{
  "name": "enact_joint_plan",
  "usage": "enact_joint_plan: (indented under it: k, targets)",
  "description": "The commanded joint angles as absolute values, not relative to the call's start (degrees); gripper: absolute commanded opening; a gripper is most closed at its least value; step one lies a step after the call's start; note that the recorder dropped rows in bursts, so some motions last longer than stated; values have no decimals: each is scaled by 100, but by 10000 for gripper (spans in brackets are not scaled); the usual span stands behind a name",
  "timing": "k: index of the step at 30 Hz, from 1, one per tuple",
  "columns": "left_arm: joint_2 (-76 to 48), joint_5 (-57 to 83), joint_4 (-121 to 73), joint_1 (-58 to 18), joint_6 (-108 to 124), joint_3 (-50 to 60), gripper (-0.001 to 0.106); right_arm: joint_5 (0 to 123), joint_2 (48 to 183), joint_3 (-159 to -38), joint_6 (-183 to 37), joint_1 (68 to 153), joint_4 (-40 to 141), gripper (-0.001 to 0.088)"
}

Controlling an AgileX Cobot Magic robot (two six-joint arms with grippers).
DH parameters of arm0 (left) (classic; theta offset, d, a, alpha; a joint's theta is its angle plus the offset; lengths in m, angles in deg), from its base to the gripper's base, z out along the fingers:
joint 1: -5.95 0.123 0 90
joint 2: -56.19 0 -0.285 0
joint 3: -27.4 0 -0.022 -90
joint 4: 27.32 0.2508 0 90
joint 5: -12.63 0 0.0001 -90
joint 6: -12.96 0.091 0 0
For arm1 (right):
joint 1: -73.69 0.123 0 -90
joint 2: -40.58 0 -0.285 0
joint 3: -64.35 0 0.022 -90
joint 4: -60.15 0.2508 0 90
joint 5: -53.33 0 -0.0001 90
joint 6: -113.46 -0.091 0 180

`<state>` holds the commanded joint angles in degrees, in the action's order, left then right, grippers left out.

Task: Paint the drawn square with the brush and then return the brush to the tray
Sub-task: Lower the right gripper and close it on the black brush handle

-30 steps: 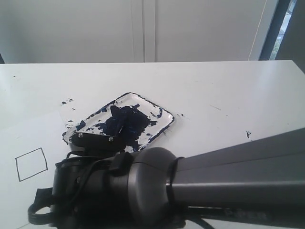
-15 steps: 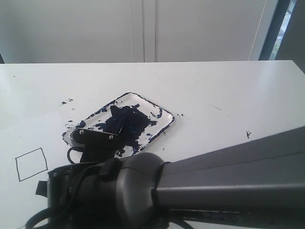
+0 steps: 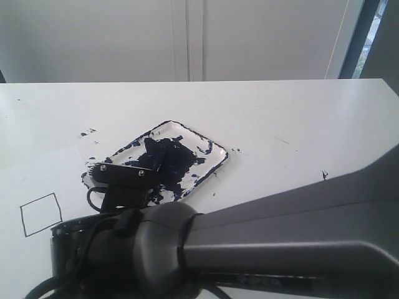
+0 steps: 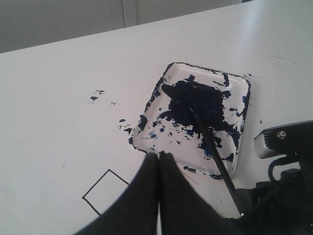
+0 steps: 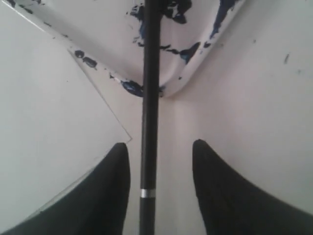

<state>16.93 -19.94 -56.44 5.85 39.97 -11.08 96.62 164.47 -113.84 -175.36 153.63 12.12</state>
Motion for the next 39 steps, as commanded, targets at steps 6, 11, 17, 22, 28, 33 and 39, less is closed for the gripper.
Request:
enact_joint_plan:
  k: [6, 11, 17, 22, 28, 33, 39]
  targets:
    - [1693, -1994, -5644, 585, 3997, -1108, 3, 9652, 16568, -11384, -17619, 15363, 1186, 406]
    - [1693, -1994, -5644, 585, 3997, -1108, 3, 9652, 16707, -11384, -17707, 15363, 1176, 406]
    - [1693, -1994, -5644, 585, 3997, -1108, 3, 9569, 16784, -11384, -17894, 15363, 1100, 394]
    - [1693, -1994, -5644, 585, 3997, -1108, 3, 9506, 16784, -11384, -18016, 15363, 890, 317]
    - [1693, -1994, -5644, 585, 3997, -1108, 3, 9506, 16784, -11384, -18025, 15363, 882, 301]
    - [1693, -1994, -5644, 585, 3997, -1108, 3, 9571, 16787, -11384, -18072, 15363, 780, 301]
    - [1693, -1994, -5644, 585, 3997, -1108, 3, 9571, 16837, -11384, -18135, 15363, 733, 301]
